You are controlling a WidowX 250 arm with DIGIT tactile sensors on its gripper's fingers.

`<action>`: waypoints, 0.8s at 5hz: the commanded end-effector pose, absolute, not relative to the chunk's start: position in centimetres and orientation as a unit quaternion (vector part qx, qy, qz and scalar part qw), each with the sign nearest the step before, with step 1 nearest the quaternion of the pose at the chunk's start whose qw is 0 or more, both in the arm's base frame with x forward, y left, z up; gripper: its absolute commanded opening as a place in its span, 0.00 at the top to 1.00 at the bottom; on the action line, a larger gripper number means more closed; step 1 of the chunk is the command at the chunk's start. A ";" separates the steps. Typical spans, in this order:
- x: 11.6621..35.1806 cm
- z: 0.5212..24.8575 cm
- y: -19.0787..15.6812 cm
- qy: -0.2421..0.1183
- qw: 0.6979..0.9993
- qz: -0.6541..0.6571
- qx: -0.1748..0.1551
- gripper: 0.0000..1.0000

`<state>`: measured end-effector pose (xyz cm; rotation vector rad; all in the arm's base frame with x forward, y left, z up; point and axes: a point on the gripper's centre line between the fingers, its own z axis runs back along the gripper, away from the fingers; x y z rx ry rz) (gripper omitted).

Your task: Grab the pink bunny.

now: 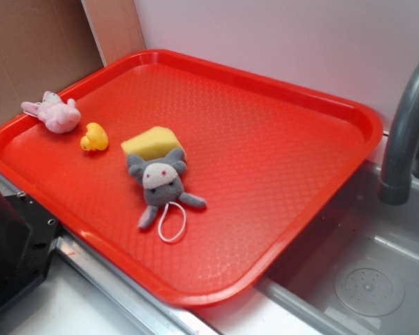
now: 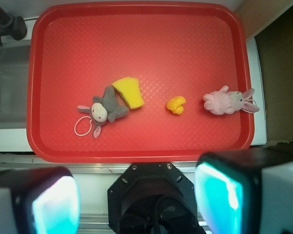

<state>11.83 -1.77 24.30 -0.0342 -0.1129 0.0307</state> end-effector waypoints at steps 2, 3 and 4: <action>14.2 19.3 3.2 -0.001 0.990 0.142 -0.023 0.00; 13.1 16.7 7.9 -0.017 0.964 0.264 0.000 0.00; 13.1 16.7 7.9 -0.017 0.964 0.264 0.000 0.00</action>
